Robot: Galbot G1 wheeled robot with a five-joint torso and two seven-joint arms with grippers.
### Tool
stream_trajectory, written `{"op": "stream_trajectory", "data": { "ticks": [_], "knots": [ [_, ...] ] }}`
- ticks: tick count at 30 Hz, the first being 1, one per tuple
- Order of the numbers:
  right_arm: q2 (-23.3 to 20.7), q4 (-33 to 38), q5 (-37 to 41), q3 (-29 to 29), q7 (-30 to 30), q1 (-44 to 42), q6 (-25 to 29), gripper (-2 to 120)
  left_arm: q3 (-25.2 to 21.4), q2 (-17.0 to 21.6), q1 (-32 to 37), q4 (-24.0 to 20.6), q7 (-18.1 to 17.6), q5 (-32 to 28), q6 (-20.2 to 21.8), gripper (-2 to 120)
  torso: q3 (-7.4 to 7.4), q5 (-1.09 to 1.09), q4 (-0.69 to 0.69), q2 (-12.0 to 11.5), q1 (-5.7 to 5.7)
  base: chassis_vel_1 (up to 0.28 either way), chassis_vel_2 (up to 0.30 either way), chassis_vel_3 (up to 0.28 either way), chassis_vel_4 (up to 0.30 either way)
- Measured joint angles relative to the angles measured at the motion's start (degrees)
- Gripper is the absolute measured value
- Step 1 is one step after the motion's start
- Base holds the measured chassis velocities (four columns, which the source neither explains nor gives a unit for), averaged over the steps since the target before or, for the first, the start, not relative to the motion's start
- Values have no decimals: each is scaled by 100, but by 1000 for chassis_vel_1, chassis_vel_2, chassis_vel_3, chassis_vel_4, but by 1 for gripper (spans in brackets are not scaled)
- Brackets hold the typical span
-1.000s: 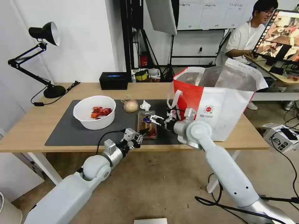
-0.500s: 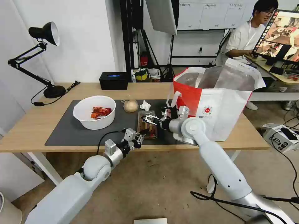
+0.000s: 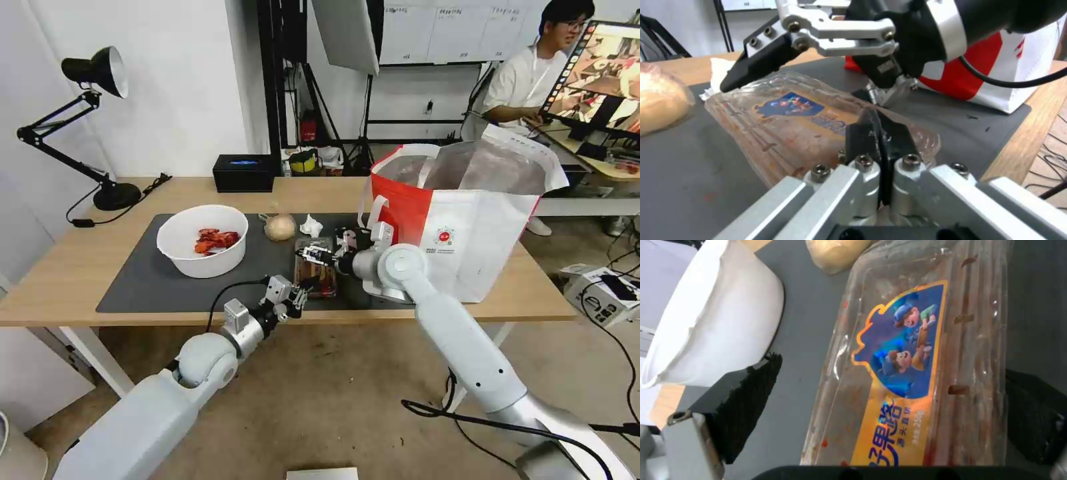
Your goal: Pick up the trash from the table and place it into the takeout bag.
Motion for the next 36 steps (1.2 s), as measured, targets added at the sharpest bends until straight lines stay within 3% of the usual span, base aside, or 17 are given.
{"op": "stream_trajectory", "data": {
  "ticks": [21,25,29,31,34,36],
  "knots": [
    [47,-295,293,-226,56,226,2,96,43,38,-37,-13,-7,-30,-11,0,-1,0,0,0,-1,0,0,0,0],
    [-33,-305,345,-262,107,240,4,79,46,41,-56,-13,-9,-45,-11,0,-1,0,-1,0,-1,0,0,0,0],
    [-61,-306,340,-274,124,240,4,72,46,52,-58,-24,-12,-60,-11,0,-1,0,-1,1,-1,0,0,0,0],
    [-96,-300,291,-279,121,203,8,58,44,89,-60,-55,-25,-135,-11,0,-1,0,-1,1,-2,0,0,0,0],
    [-103,-297,285,-280,120,193,9,57,42,95,-60,-58,-25,-142,-10,0,-1,0,-1,1,-2,0,0,0,0],
    [-137,-275,259,-279,113,127,17,39,-3,148,-66,-72,-27,-173,-7,0,-1,0,-1,1,-1,0,0,0,0]
  ]
}}
